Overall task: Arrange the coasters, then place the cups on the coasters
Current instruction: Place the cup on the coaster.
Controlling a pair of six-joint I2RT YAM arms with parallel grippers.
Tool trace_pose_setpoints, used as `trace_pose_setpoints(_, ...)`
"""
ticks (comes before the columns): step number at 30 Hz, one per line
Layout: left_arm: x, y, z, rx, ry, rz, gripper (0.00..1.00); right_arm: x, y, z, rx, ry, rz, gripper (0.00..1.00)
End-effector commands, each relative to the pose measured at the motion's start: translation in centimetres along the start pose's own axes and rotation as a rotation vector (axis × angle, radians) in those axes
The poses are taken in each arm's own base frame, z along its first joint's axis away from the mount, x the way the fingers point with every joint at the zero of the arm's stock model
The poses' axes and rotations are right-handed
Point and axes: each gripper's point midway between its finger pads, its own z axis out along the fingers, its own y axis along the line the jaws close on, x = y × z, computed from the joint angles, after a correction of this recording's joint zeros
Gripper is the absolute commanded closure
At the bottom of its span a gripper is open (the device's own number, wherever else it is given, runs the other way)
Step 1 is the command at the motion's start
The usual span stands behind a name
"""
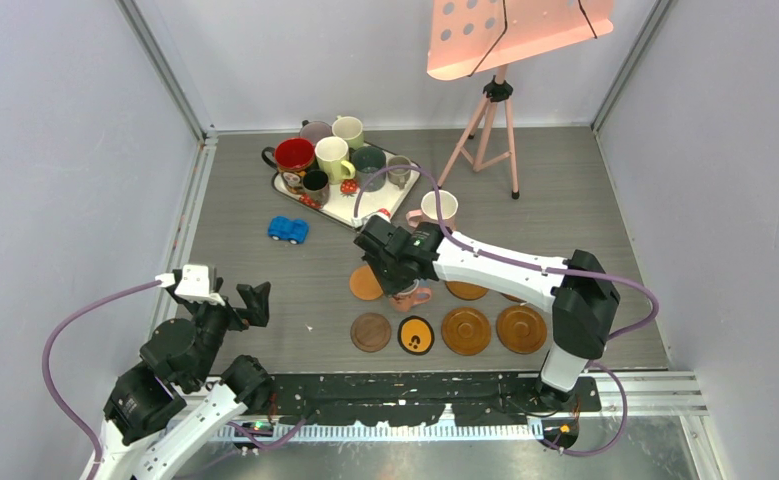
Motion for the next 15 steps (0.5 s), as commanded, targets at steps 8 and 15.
trace_pose_setpoints(8, -1.2, -0.4, -0.1, 0.025, -0.05, -0.026, 0.01, -1.9, 2.2, 0.5, -0.071, -0.066, 0.088, 0.95)
trace_pose_setpoints(15, -1.3, -0.2, -0.3, 0.025, -0.065, -0.036, 0.01, -1.3, 1.8, 1.5, -0.04, -0.042, 0.094, 0.95)
